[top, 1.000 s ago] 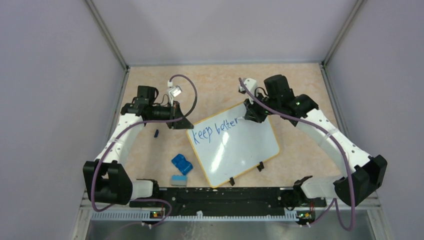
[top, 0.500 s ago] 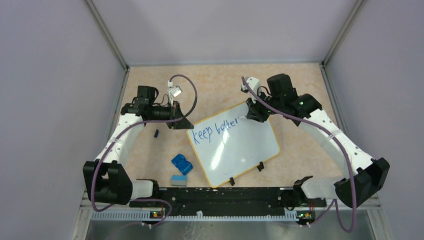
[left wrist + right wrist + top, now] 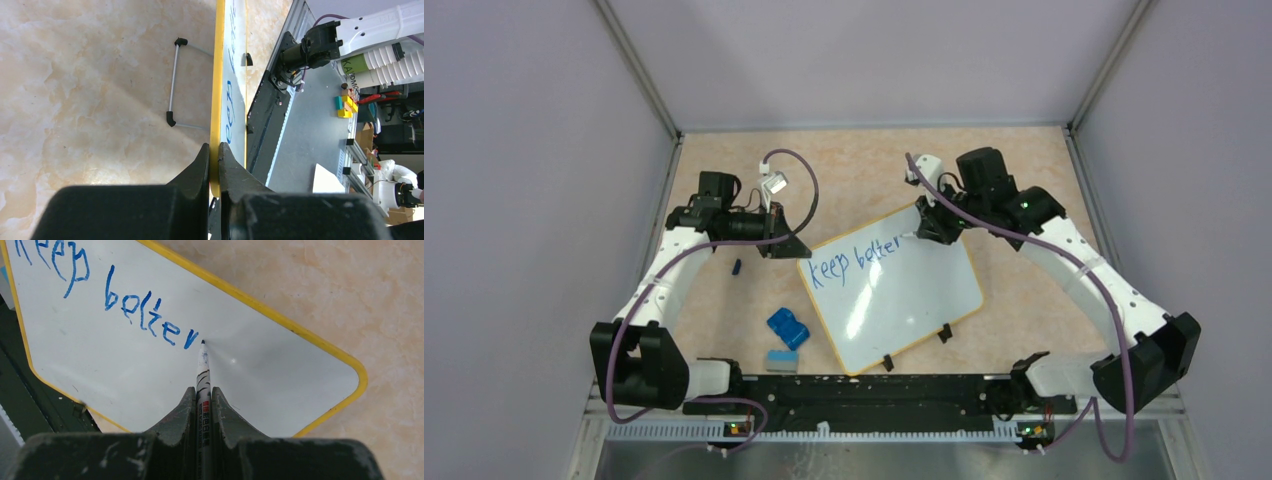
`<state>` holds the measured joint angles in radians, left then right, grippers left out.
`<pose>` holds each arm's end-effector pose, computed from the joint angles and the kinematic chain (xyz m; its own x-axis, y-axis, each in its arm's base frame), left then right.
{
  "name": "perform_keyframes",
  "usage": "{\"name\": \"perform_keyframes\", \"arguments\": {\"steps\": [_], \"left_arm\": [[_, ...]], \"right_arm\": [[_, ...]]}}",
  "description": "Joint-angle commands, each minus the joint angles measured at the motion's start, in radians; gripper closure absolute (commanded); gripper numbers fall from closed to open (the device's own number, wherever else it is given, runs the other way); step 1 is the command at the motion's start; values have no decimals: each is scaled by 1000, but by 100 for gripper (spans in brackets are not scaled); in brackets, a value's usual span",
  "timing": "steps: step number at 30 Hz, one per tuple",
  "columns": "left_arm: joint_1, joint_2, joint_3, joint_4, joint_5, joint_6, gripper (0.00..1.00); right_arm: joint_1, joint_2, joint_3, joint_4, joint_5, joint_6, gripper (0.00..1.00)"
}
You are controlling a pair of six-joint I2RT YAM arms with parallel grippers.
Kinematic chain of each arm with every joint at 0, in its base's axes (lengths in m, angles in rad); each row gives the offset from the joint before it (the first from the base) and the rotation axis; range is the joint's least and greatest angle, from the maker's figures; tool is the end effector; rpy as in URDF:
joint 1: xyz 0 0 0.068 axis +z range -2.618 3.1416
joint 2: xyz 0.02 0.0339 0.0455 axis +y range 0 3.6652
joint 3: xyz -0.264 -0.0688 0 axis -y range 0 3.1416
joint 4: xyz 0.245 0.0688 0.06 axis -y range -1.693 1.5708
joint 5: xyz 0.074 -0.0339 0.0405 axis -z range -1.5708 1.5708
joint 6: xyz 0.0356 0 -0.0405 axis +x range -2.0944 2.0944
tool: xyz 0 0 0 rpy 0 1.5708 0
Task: Write a sentence on the whiteboard
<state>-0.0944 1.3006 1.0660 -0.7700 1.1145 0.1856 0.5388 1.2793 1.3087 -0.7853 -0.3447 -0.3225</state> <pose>0.2458 -0.0554 0.2936 -0.7296 0.1508 -0.6670 0.6670 0.3718 -0.6456 0.2217 0.1465 0.3598 -0.3385 -0.5499 -0.7636 -0.8448 0.5350 -0.0108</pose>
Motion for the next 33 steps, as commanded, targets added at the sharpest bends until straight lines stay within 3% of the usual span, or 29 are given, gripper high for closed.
{"name": "perform_keyframes", "arguments": {"steps": [1, 15, 33], "left_arm": [[-39, 8, -31, -33, -37, 31, 100], [-39, 12, -31, -33, -36, 32, 100], [-41, 13, -31, -33, -40, 30, 100]], "right_arm": [[-10, 16, 4, 40, -15, -13, 100], [-35, 11, 9, 33, 23, -29, 100], [-51, 18, -16, 26, -52, -23, 100]]}}
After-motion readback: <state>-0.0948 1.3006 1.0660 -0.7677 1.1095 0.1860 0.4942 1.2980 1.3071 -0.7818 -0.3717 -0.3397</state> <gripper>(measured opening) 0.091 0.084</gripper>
